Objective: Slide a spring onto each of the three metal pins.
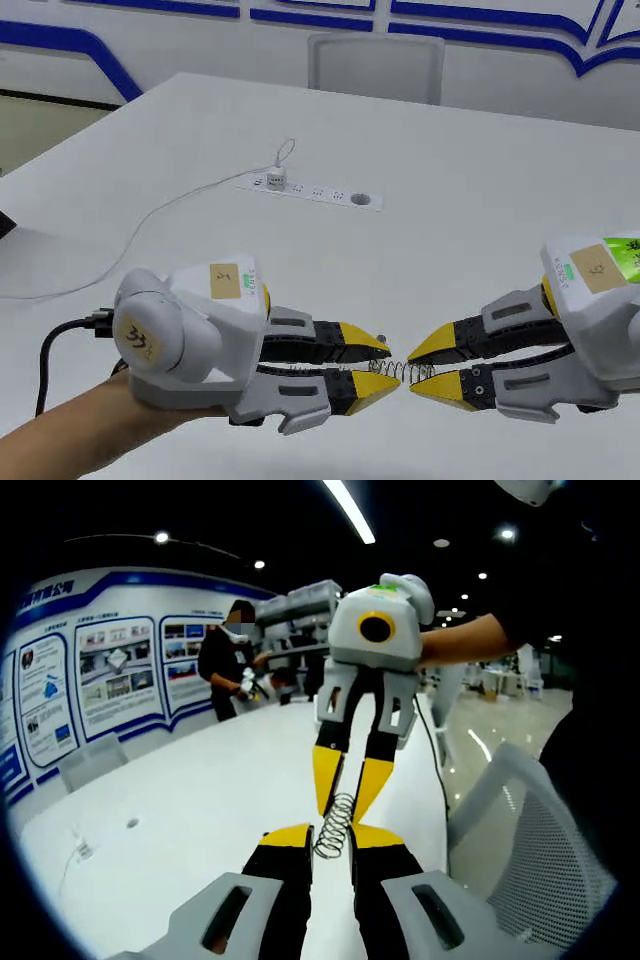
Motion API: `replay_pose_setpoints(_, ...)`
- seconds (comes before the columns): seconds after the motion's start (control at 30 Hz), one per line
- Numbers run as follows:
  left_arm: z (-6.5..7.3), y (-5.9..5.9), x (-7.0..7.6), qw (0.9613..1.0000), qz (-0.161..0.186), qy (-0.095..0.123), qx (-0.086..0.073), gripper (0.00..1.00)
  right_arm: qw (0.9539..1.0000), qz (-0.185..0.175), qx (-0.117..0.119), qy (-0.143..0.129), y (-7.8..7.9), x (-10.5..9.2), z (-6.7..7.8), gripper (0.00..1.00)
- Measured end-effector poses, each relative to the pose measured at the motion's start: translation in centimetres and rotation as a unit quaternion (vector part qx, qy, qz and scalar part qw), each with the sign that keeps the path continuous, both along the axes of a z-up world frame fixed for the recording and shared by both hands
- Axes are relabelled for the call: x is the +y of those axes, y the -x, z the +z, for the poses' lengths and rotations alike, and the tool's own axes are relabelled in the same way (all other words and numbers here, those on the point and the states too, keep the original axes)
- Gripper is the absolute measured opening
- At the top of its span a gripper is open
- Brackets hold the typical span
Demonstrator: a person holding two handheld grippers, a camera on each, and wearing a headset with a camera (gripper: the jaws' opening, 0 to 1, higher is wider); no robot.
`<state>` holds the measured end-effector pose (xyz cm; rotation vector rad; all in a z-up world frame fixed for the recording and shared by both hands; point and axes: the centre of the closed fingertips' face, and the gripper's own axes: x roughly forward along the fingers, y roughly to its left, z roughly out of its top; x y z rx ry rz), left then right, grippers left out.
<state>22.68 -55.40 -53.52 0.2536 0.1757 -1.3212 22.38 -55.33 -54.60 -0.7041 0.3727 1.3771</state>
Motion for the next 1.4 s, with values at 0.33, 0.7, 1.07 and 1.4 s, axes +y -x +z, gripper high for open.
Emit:
replay_pose_setpoints(0.33,-0.4,0.5,-0.2,0.9955,-0.03,-0.044,-0.078,0.11,0.9999,0.009,-0.009,0.002,0.2,0.0,0.0,0.11)
replay_pose_setpoints(0.7,-0.4,0.3,-0.2,0.9962,-0.029,-0.044,-0.07,0.1,0.9992,0.019,-0.033,0.007,0.2,-0.1,0.1,0.11)
replay_pose_setpoints(1.07,-0.6,0.4,-0.1,0.9955,-0.028,-0.051,-0.075,0.1,0.9996,0.014,-0.022,-0.003,-0.1,-0.2,-0.3,0.13)
replay_pose_setpoints(1.4,-0.5,0.5,0.1,0.9955,-0.033,-0.049,-0.075,0.1,0.9998,0.01,-0.016,-0.005,0.0,-0.4,-0.8,0.11)
